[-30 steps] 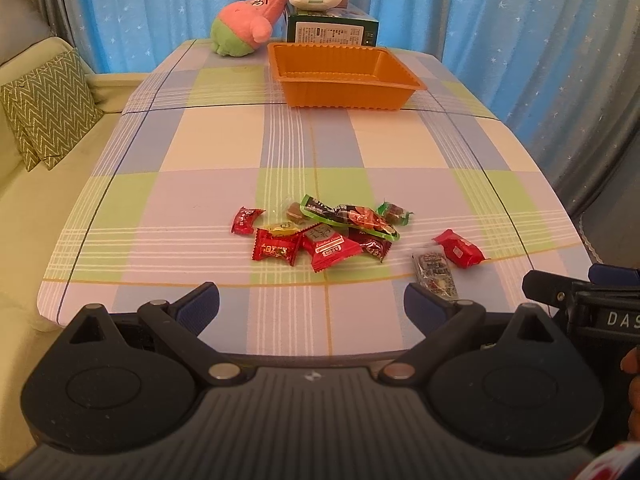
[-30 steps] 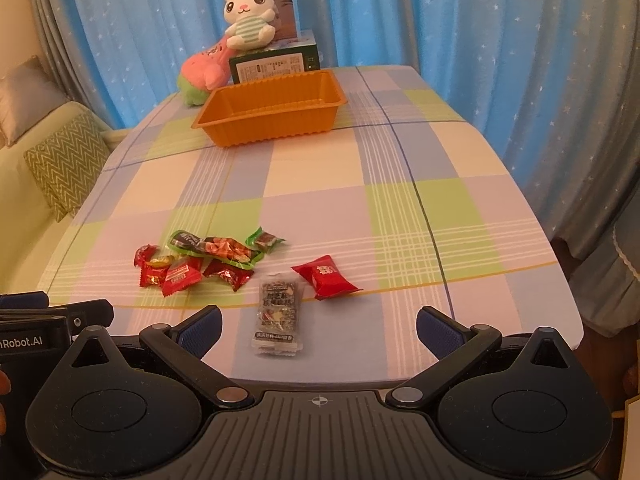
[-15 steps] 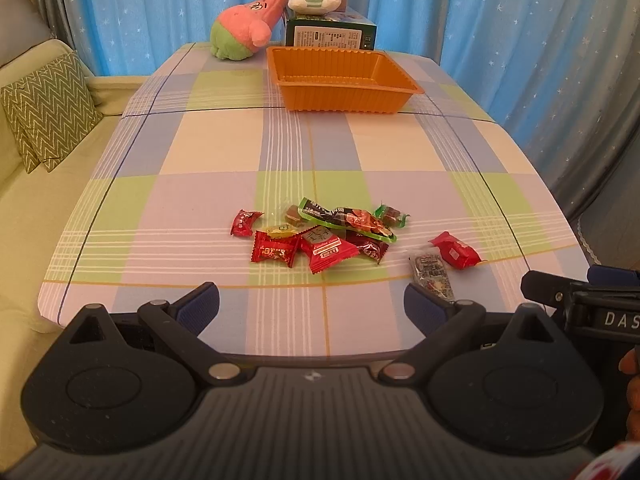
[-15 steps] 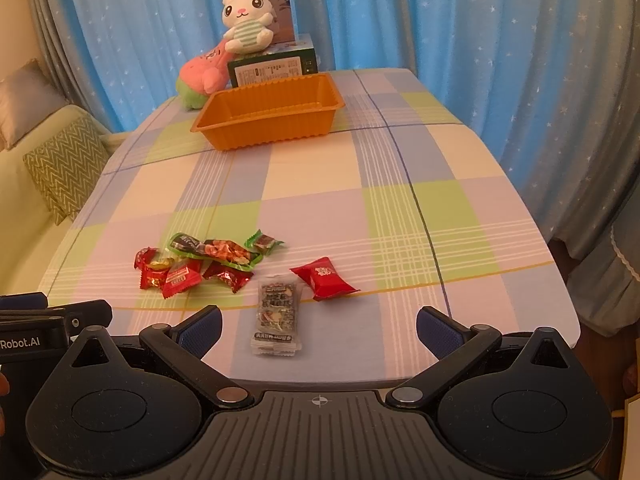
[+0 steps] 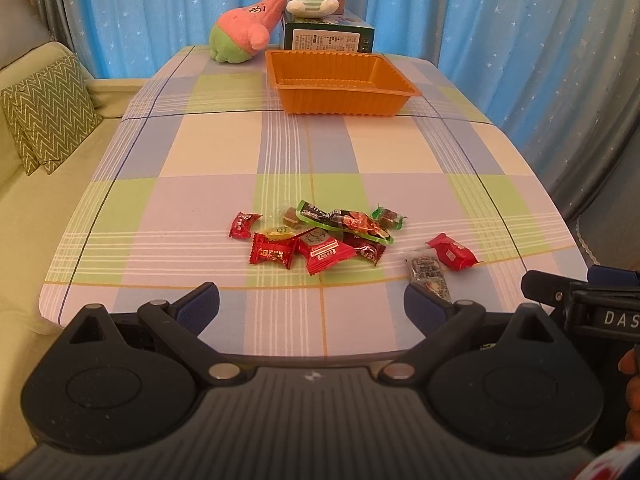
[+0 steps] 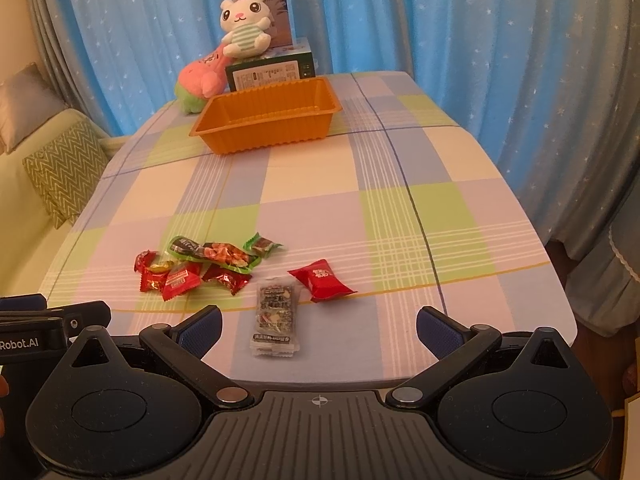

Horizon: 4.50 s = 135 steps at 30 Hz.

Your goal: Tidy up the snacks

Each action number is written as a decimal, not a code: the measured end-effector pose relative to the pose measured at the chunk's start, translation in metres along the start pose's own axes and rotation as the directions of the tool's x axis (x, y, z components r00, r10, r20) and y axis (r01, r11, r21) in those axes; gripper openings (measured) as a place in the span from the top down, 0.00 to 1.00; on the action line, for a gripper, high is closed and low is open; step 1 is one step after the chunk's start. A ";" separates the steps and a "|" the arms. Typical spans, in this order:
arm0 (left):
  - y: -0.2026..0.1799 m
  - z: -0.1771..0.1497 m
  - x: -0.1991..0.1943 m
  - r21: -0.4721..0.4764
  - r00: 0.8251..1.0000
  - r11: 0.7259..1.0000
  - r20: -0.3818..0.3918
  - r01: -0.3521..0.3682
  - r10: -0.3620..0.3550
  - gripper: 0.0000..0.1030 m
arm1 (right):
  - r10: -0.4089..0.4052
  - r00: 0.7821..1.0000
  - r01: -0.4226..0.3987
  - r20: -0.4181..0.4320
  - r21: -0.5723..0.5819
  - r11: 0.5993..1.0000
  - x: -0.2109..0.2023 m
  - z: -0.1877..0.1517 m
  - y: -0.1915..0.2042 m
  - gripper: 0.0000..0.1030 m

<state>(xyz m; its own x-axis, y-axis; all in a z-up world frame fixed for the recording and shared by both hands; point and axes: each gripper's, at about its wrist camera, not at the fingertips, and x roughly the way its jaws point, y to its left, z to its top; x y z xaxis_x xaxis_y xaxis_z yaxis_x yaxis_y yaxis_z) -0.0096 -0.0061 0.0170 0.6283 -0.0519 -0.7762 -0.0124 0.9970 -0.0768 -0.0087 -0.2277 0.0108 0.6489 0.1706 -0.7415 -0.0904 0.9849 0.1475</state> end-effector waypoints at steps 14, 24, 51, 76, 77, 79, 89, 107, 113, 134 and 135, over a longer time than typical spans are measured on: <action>-0.001 0.000 -0.001 0.000 1.000 1.000 0.001 0.001 -0.001 0.05 | 0.000 1.000 0.000 0.002 0.002 1.000 0.000 0.000 -0.001 0.00; -0.002 -0.001 -0.001 0.002 1.000 1.000 0.002 -0.004 0.004 0.05 | -0.001 1.000 0.001 0.001 0.003 1.000 0.001 -0.001 -0.001 0.00; 0.031 0.020 0.080 -0.043 0.994 0.995 -0.060 0.087 -0.090 0.26 | 0.086 0.993 -0.091 -0.077 -0.063 0.994 0.104 -0.015 0.026 0.32; 0.026 0.033 0.126 -0.139 0.987 0.984 -0.094 0.113 -0.127 0.50 | 0.062 0.992 -0.070 -0.114 -0.074 0.995 0.139 -0.016 0.029 0.63; 0.026 0.034 0.128 -0.146 0.987 0.983 -0.094 0.113 -0.127 0.51 | 0.063 0.992 -0.072 -0.110 -0.075 0.995 0.137 -0.015 0.028 0.63; 0.025 0.036 0.133 -0.161 0.987 0.980 -0.097 0.115 -0.132 0.54 | 0.066 0.992 -0.074 -0.105 -0.075 0.994 0.134 -0.015 0.028 0.63; 0.016 0.028 0.148 -0.132 0.983 0.987 -0.146 0.091 -0.110 0.71 | 0.073 0.991 -0.080 -0.110 -0.056 0.995 0.132 -0.014 0.023 0.63; 0.009 0.019 0.143 -0.082 0.984 0.994 -0.160 0.069 -0.081 0.79 | 0.093 0.991 -0.097 -0.091 -0.043 0.994 0.127 -0.013 0.021 0.63; 0.010 0.022 0.120 -0.086 0.988 0.993 -0.129 0.080 -0.091 0.79 | 0.109 0.992 -0.112 -0.060 -0.051 0.992 0.116 -0.008 0.025 0.63; -0.010 0.104 0.076 -0.007 0.987 0.988 0.062 0.151 -0.151 0.79 | 0.117 0.987 -0.109 0.111 -0.077 0.991 0.077 0.088 0.028 0.63; -0.010 0.108 0.076 -0.006 0.986 0.988 0.068 0.155 -0.154 0.79 | 0.119 0.986 -0.111 0.114 -0.077 0.991 0.078 0.095 0.028 0.63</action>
<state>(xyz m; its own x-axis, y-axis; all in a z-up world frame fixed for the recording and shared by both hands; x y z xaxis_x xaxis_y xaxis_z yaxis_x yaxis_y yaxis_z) 0.1229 -0.0142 0.0263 0.6738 -0.2009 -0.7110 0.0804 0.9766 -0.1997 0.1111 -0.1896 0.0195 0.7156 0.2826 -0.6388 -0.2200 0.9591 0.1779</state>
